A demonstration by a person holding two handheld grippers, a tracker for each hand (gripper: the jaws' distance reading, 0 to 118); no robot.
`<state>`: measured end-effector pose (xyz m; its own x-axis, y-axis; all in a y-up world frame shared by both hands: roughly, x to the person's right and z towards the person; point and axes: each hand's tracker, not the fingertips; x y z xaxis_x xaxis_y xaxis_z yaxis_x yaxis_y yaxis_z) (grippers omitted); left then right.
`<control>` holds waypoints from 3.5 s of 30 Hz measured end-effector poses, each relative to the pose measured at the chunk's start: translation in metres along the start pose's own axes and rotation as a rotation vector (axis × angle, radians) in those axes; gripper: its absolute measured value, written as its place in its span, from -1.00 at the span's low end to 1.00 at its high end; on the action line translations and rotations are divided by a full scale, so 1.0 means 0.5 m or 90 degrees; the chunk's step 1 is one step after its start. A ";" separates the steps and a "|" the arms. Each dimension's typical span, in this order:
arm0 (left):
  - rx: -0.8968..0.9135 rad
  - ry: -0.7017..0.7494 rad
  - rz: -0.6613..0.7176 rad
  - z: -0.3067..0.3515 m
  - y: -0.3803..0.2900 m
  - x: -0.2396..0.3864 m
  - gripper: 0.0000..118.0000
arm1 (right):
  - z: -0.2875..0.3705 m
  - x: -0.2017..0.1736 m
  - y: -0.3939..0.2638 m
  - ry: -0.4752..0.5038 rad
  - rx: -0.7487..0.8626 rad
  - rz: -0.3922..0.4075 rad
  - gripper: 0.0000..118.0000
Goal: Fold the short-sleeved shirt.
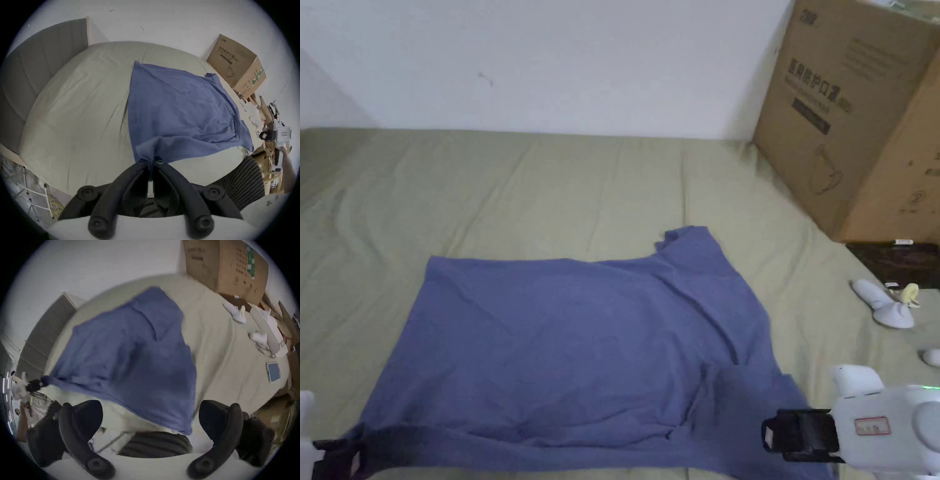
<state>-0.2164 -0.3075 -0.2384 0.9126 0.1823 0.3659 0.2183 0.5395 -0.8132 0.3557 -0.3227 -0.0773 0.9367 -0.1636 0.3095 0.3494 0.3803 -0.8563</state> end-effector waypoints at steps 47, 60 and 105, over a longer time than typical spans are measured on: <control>0.023 -0.114 0.131 -0.176 0.269 -0.039 0.75 | -0.071 0.031 0.264 0.057 0.173 -0.185 0.65; 0.148 -0.057 0.055 0.036 0.086 0.044 -0.98 | 0.106 -0.095 0.059 0.074 0.294 -0.072 -0.99; 0.012 0.079 0.021 -0.168 0.225 0.011 -0.94 | -0.217 0.039 0.284 -0.023 -0.016 0.016 -0.84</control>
<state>-0.1580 -0.3149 -0.3658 0.9554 0.0980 0.2786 0.1814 0.5498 -0.8154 0.4211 -0.3708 -0.2377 0.9455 -0.1217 0.3021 0.3257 0.3608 -0.8739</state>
